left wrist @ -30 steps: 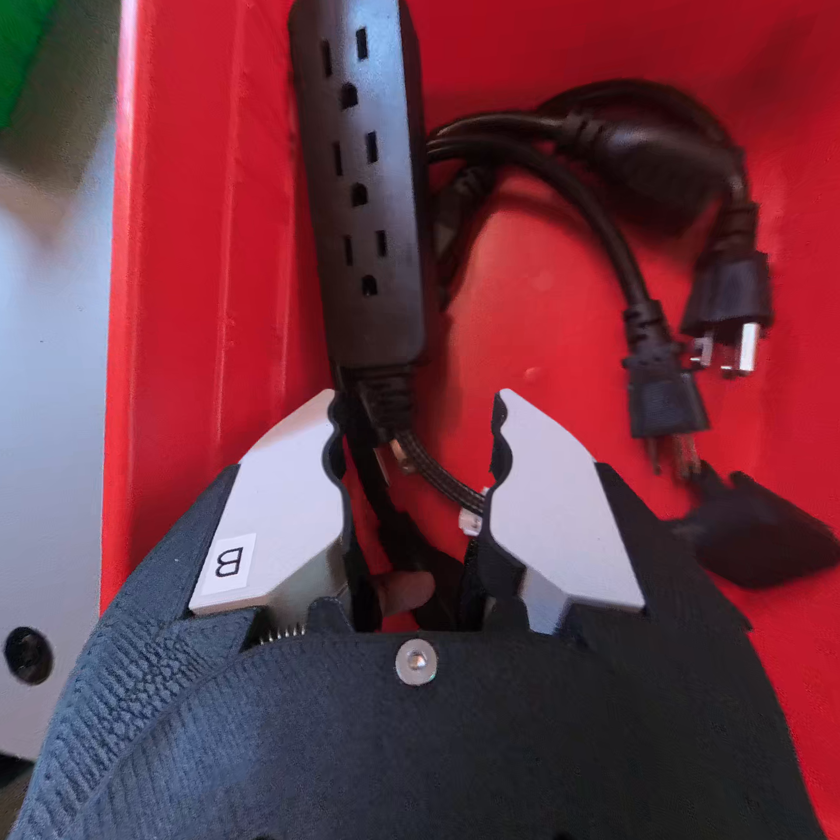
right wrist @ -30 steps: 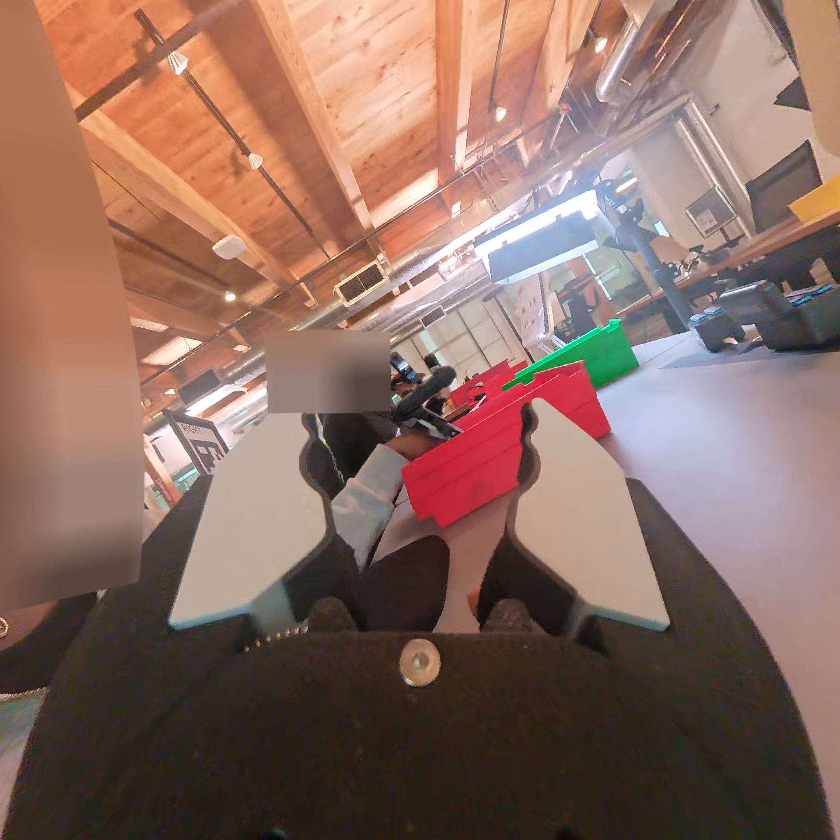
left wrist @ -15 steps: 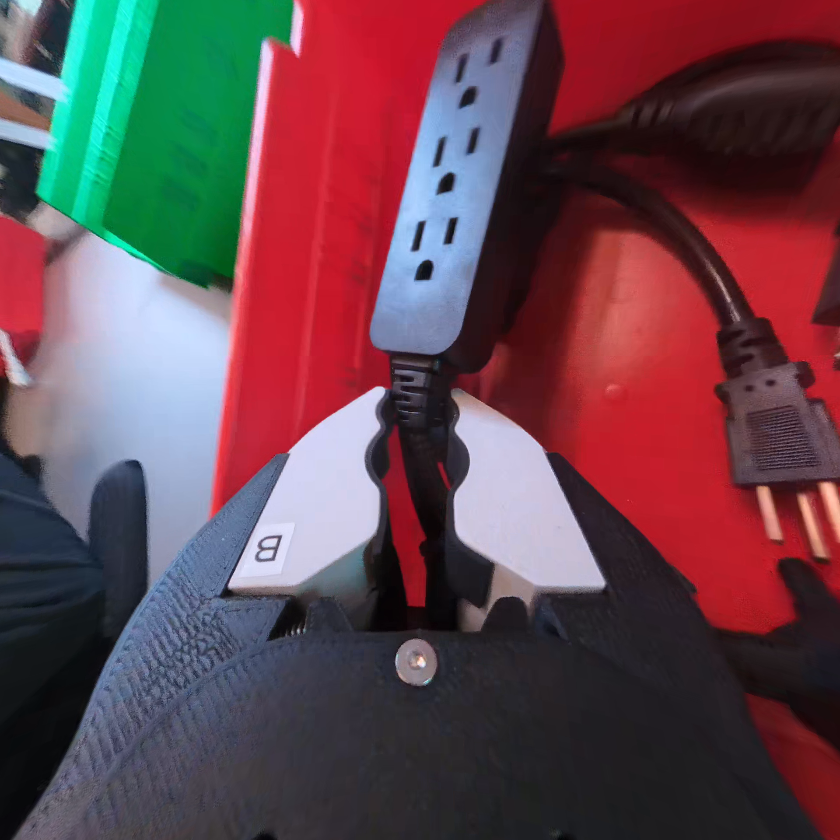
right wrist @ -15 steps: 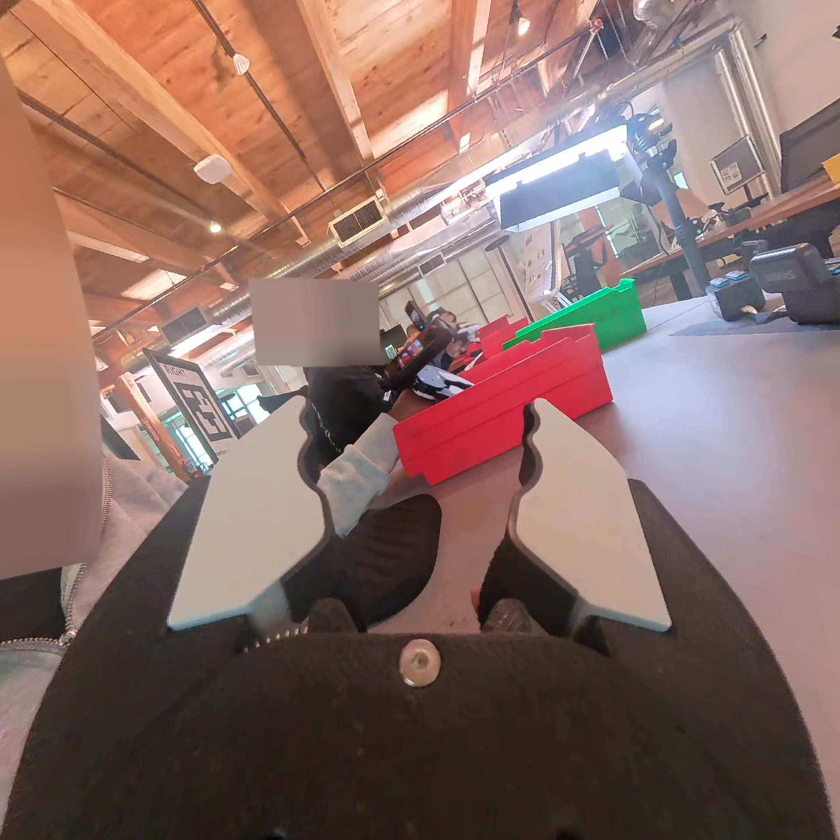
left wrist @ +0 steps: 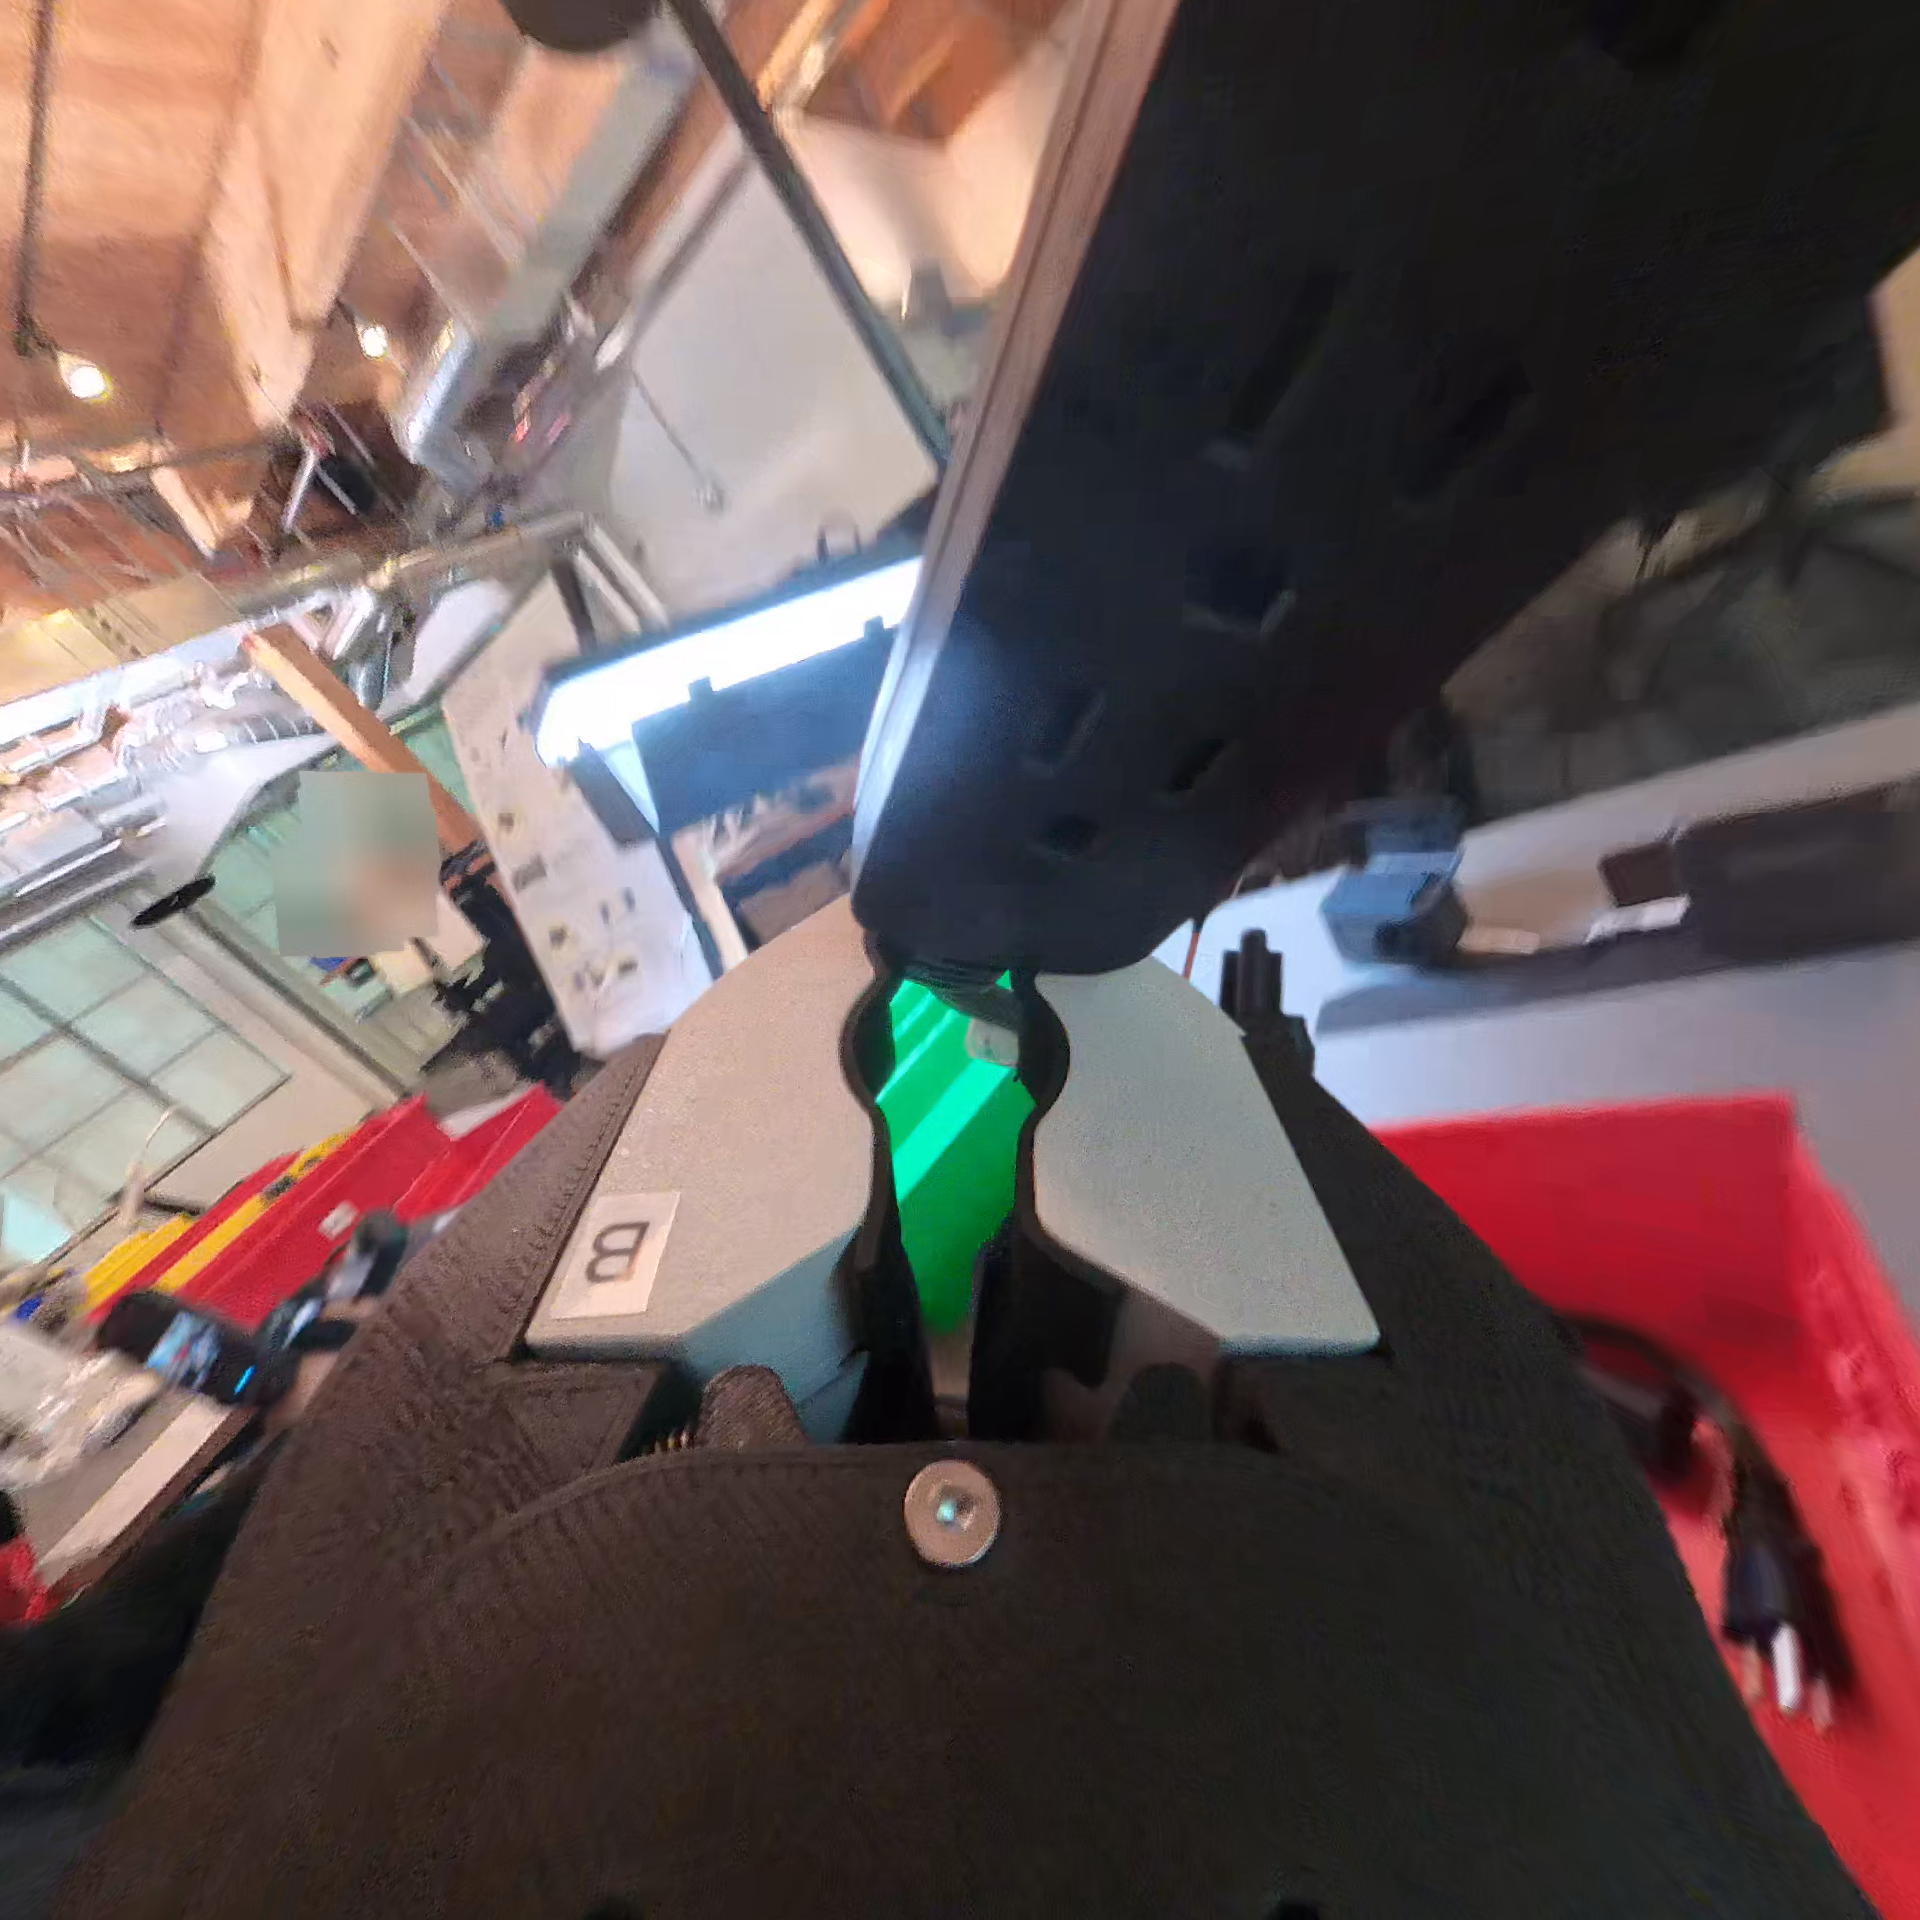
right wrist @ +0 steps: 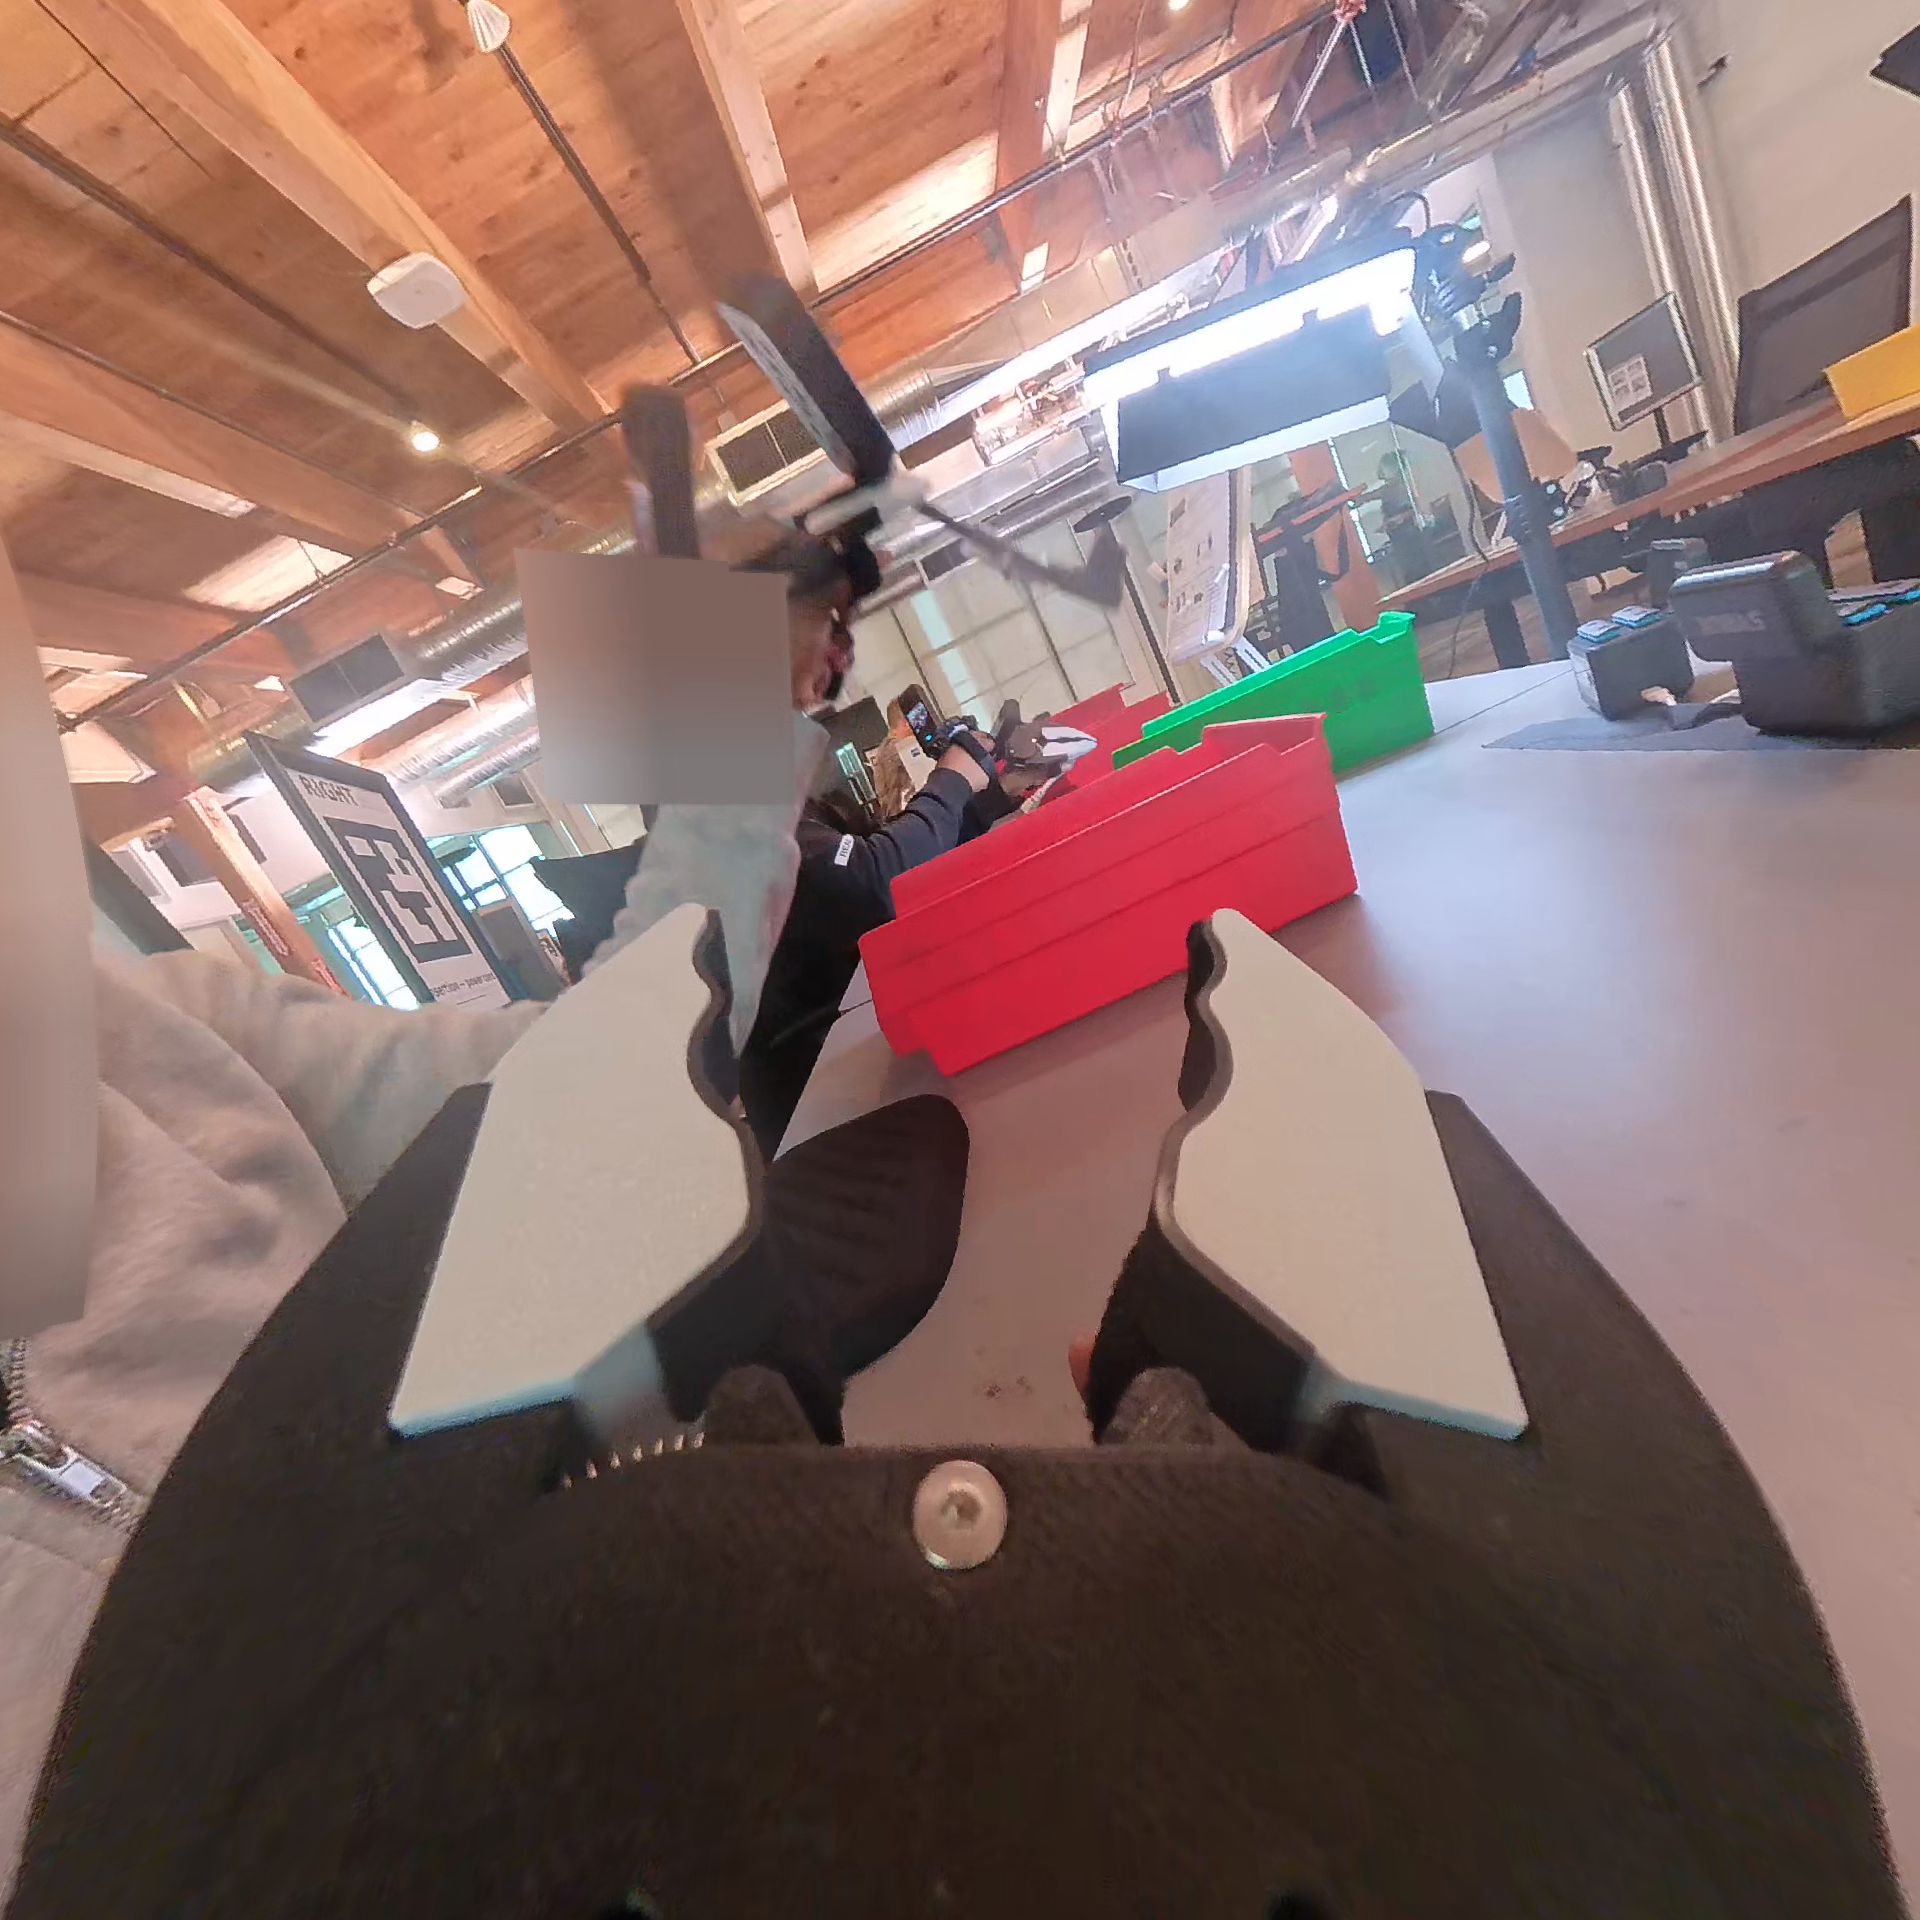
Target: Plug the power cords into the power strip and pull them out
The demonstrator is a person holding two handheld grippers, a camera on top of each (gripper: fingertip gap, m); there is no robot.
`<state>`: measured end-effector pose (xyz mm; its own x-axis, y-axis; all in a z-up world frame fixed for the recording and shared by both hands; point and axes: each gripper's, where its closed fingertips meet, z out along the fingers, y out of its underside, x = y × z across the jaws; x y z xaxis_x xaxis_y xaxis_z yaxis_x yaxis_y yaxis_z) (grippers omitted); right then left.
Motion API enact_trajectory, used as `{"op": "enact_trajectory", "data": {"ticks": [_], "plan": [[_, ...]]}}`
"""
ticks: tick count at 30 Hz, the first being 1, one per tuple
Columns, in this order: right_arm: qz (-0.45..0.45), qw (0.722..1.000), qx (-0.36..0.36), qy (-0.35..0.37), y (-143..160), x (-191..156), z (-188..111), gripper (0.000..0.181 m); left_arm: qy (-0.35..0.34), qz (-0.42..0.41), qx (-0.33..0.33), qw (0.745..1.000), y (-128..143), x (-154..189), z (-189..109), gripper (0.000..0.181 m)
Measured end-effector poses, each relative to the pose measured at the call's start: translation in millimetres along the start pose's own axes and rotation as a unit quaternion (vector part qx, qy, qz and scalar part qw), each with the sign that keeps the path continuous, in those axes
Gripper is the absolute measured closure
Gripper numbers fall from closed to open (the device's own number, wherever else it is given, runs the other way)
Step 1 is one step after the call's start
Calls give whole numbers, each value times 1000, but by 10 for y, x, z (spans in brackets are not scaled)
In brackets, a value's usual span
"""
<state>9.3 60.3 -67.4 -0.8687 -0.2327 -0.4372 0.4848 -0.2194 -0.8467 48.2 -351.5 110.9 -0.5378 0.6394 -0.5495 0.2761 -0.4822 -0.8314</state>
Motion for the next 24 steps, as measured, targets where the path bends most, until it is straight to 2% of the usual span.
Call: {"op": "enact_trajectory", "data": {"ticks": [2,4,6,9,11,14,18,21,22,24], "plan": [[-5,1000,-3,5,4,13,0,98,23,-25,44,998,-405,53,-55,162],[-13,1000,-4,16,3,42,-6,98,69,-40,82,993,-740,271,-142,162],[-32,999,-3,30,-9,70,-18,98,131,-52,110,984,-969,640,-239,163],[-98,993,5,73,-97,149,-47,93,218,-47,129,966,-1094,1358,-380,163],[-157,982,22,102,-250,160,-62,87,264,-16,126,956,-1053,1877,-446,163],[-211,969,30,122,-512,85,-53,91,288,87,129,945,-900,2578,-485,163],[-185,975,-17,120,-731,142,-5,84,277,245,154,916,-640,3252,-532,163],[-157,975,-74,137,-671,397,-40,85,298,349,181,870,-404,3643,-624,163],[-151,973,-98,145,-574,481,-66,90,306,379,187,853,-322,3740,-656,163],[-137,968,-144,153,-329,586,-101,97,300,405,217,836,-279,3840,-713,162]]}}
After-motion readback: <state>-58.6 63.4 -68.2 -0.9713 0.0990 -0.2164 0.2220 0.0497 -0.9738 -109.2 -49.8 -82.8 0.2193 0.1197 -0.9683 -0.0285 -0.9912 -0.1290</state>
